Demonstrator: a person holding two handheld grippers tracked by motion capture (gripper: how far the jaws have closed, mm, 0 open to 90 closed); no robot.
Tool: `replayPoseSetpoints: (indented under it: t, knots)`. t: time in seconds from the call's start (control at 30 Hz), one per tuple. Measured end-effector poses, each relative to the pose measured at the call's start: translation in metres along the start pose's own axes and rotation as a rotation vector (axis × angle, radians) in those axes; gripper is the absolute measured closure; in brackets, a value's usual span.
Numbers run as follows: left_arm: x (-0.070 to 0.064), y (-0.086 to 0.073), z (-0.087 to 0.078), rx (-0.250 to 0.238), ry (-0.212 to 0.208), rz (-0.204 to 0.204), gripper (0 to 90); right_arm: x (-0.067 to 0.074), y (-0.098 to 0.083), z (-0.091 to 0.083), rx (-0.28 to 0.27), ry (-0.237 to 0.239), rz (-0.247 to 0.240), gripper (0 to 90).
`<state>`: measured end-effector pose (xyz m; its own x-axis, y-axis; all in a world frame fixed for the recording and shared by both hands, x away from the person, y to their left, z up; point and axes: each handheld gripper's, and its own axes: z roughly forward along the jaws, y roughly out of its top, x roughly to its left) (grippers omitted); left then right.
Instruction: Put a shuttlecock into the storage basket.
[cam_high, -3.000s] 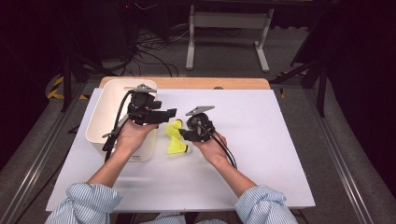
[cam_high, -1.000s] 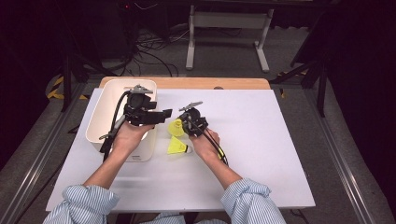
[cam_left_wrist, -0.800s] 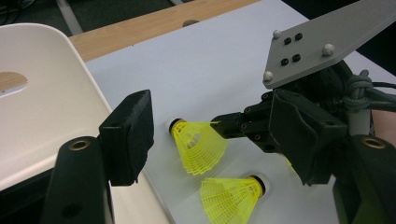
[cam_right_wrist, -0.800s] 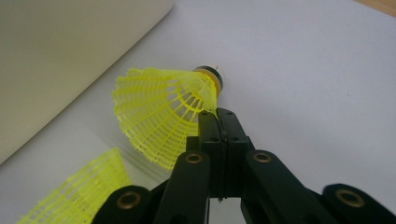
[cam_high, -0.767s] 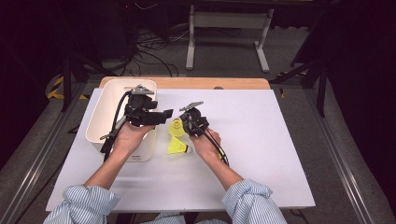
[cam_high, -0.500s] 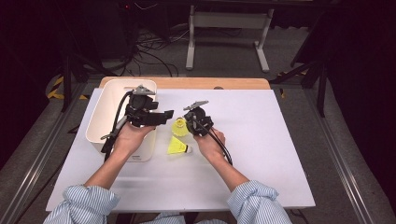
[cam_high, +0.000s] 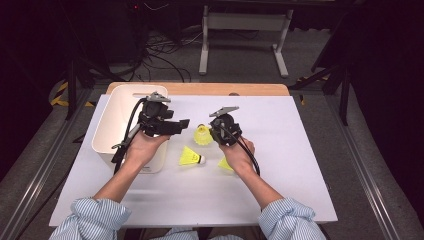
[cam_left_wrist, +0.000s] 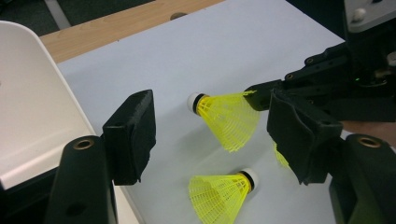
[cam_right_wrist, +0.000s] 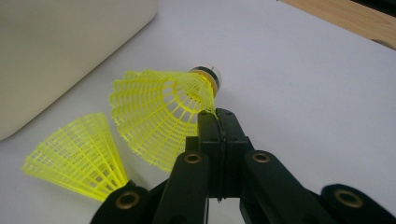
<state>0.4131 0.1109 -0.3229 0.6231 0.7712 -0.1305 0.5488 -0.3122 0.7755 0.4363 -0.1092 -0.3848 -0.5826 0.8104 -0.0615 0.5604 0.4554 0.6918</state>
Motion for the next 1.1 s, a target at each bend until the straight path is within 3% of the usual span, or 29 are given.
replayPoseSetpoints:
  t: [0.13,0.5,1.1]
  knots:
    - [-0.007,0.001,0.005,0.025,-0.03,0.004,35.7,-0.006,-0.004,-0.009,0.001,-0.005,-0.003,90.0]
    - [-0.021,0.004,0.016,0.069,-0.043,0.038,37.2,-0.01,-0.007,-0.022,-0.003,0.001,-0.014,90.0]
    - [-0.035,0.002,0.033,0.139,-0.06,0.04,45.0,-0.01,-0.006,-0.035,-0.008,0.033,-0.014,90.0]
